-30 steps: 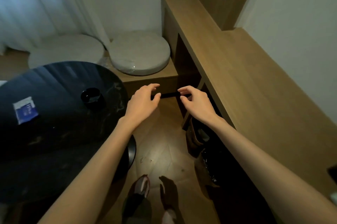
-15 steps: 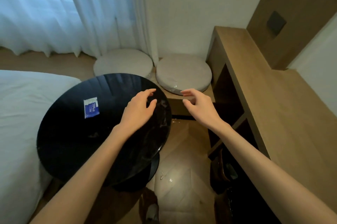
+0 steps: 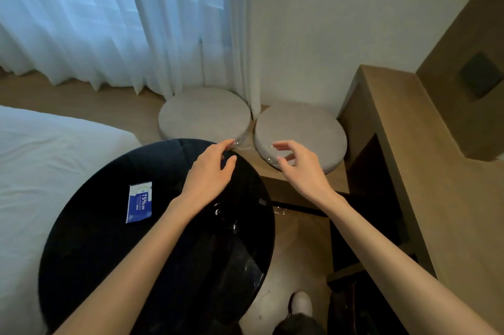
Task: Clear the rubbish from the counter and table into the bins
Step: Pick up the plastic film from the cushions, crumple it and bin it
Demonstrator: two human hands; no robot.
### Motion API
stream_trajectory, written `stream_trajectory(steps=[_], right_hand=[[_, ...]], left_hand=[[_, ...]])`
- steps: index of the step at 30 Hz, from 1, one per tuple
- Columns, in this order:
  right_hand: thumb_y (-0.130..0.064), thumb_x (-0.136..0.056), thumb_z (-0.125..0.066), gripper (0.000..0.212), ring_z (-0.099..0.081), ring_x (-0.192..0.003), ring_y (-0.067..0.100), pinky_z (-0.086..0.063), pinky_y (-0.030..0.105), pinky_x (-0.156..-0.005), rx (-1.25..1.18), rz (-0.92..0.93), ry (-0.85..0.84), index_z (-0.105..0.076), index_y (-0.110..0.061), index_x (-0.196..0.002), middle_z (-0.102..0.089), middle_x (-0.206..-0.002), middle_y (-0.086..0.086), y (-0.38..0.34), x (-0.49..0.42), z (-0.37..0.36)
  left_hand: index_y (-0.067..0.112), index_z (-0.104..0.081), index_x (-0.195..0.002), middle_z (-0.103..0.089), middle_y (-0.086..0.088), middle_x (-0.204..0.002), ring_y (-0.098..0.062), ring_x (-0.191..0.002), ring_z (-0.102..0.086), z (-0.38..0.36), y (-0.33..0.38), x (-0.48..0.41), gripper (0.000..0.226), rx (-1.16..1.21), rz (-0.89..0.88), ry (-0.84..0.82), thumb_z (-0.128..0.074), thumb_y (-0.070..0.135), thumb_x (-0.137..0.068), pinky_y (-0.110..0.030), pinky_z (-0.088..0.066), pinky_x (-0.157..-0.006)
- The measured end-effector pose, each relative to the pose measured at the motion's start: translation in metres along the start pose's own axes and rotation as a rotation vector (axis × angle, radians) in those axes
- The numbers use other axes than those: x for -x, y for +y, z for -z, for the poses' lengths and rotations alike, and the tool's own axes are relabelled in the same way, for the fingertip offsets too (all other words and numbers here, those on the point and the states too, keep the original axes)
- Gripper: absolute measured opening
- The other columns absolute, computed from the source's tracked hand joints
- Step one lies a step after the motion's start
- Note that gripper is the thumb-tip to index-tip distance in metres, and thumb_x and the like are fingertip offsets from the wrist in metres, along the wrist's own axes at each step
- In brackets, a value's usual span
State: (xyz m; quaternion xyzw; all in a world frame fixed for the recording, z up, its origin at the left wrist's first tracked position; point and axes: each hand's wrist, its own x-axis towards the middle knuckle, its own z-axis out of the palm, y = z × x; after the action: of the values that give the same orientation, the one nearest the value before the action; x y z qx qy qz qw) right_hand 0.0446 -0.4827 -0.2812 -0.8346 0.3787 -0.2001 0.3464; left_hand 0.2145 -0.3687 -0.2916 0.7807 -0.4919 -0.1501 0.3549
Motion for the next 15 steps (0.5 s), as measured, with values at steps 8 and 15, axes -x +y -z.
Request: stream_trajectory(steps=[8,15], right_hand=[[-0.022,-0.094,-0.053,0.035,-0.051,-0.117,0.015,-0.040,0.027,-0.096,0.109,0.026,-0.125,-0.053,-0.020,-0.128,-0.053,-0.131,0.001,0.093,-0.117,0.011],[-0.022,-0.089,-0.057,0.040,-0.050,-0.120,0.024,-0.041,0.039,-0.103,0.162,-0.051,-0.298,-0.051,-0.019,-0.129,-0.050,-0.132,0.009,0.187,-0.223,0.029]], left_hand=[[0.021,-0.039,-0.141,-0.050,-0.001,-0.138,-0.014,-0.125,-0.049,-0.083,0.008,-0.104,0.049,-0.007,0.100,0.024,-0.051,0.028,-0.095,-0.037,-0.043,-0.103],[0.023,-0.031,-0.144,-0.040,-0.002,-0.145,-0.017,-0.132,-0.041,-0.166,0.017,-0.200,0.053,0.023,0.329,0.041,-0.049,0.030,-0.095,-0.038,-0.038,-0.108]])
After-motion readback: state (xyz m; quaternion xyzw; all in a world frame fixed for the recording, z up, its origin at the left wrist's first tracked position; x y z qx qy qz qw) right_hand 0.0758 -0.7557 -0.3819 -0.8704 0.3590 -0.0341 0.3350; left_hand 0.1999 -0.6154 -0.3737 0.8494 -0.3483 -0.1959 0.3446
